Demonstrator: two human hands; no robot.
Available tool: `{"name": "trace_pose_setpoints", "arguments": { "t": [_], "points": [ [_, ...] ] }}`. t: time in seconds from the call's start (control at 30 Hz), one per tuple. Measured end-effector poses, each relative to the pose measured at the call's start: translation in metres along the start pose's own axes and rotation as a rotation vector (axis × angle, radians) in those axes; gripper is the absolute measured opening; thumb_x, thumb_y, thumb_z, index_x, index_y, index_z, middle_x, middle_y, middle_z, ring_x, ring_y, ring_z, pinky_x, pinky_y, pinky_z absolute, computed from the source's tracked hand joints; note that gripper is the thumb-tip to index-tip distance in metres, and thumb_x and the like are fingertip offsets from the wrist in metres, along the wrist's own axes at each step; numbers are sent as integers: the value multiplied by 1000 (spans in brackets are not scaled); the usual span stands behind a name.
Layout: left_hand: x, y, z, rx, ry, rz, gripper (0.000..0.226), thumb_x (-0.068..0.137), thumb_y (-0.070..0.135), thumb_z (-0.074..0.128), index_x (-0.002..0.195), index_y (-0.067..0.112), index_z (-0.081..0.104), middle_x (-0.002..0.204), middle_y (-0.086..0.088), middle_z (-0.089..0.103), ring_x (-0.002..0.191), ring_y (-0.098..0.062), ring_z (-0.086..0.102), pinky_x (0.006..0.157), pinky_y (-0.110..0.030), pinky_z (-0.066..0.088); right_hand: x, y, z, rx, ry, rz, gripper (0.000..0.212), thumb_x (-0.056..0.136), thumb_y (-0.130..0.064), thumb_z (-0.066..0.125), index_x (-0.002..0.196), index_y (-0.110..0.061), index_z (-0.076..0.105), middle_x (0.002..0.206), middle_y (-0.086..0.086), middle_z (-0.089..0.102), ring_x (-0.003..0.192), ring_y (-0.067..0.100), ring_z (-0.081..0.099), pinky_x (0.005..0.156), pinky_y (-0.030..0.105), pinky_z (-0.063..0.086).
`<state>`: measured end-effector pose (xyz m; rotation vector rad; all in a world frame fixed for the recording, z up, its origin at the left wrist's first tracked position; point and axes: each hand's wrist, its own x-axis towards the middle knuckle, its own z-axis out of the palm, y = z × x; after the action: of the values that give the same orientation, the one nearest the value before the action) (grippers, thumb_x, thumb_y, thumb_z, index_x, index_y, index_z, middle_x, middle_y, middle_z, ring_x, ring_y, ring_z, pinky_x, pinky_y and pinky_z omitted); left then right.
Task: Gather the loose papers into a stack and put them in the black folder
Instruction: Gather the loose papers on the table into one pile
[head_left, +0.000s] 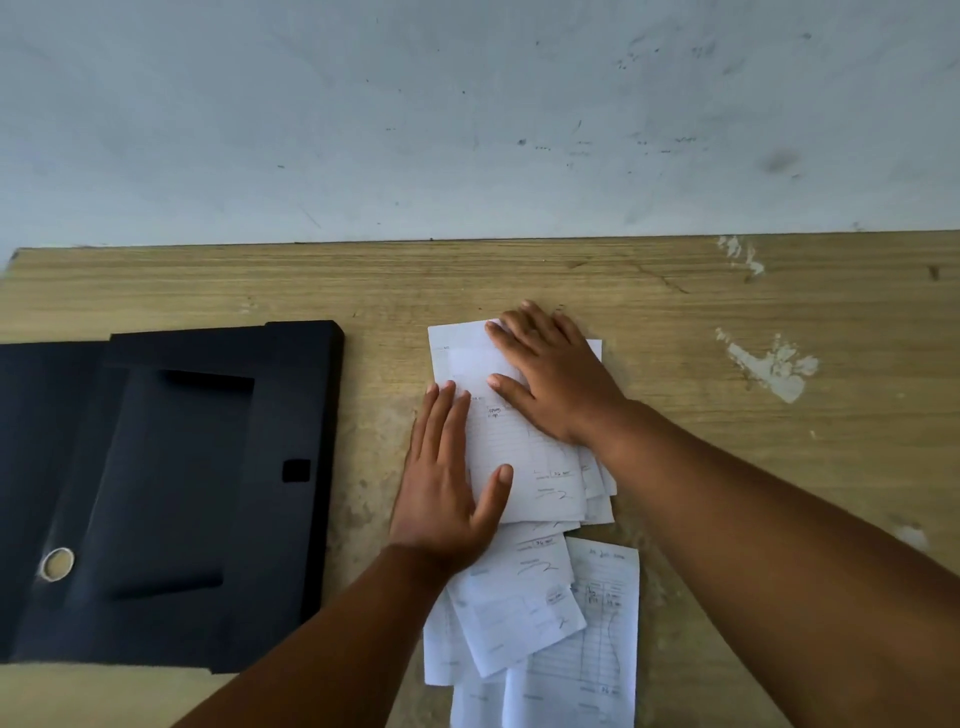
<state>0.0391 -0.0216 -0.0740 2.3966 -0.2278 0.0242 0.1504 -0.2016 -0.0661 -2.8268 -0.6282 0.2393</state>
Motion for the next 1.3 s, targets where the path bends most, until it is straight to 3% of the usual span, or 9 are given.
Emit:
{"name": "trace_pose_setpoints", "arguments": {
  "t": [0.23,0.4,0.5,0.6,0.77,0.9,1.0,1.17,1.3],
  "points": [
    [-3,-3,-3,-145,79,-30,90,97,71,30,151,-1,43,164,-15,36,159,-27,17,127,-47,20,-55,-8,6,48,-25,-33,65,101,-54,25,157,-22,19,166,-1,18,154,15,-1,124,35,-1],
    [-7,-4,-10,-154,57,-68,88,94,73,36,147,5,49,161,-12,40,157,-26,22,125,-51,26,-75,-19,1,177,168,80,57,100,-46,37,148,-16,41,154,4,43,149,23,24,122,45,16],
    [-21,-2,-24,23,-89,-59,91,91,76,32,156,12,36,170,-4,24,160,-18,4,127,-48,17,-99,-24,-2,165,278,173,58,97,-48,42,144,-15,46,150,6,46,145,27,32,117,54,23],
    [-53,5,-28,217,-165,-127,101,88,83,13,163,16,16,173,-1,2,159,-16,-13,128,-44,5,-134,-37,11,101,243,245,67,95,-55,41,148,-15,39,157,10,34,149,29,23,117,56,21],
    [-98,14,-6,241,-141,-152,95,95,74,13,164,9,3,173,-8,-8,159,-20,-13,129,-44,2,-168,-76,41,132,179,401,74,97,-57,27,157,-15,16,164,18,14,153,34,7,122,54,14],
    [-86,19,2,142,-82,-170,94,95,73,12,164,11,-2,173,-6,-12,158,-17,-17,128,-40,-4,-159,-97,41,425,289,443,66,99,-51,28,155,-18,19,166,12,13,153,26,8,123,43,19],
    [-80,21,-1,25,-69,-159,89,97,68,23,164,15,-2,173,0,-14,157,-12,-20,127,-38,-5,-162,-93,40,548,352,410,61,100,-49,33,153,-18,25,166,7,15,154,19,11,121,43,27],
    [-110,9,-13,164,-85,-213,90,97,71,16,164,13,3,173,-4,-5,159,-16,-14,130,-46,2,-203,-86,45,341,325,438,70,95,-56,39,151,-15,28,163,12,22,153,27,14,119,54,28],
    [-127,3,-16,302,-234,-28,108,89,84,17,163,8,-5,172,-11,-14,158,-21,-18,130,-45,0,-218,-94,53,93,147,285,89,92,-71,33,157,-12,16,166,16,11,154,30,4,123,52,14]
  ]
}}
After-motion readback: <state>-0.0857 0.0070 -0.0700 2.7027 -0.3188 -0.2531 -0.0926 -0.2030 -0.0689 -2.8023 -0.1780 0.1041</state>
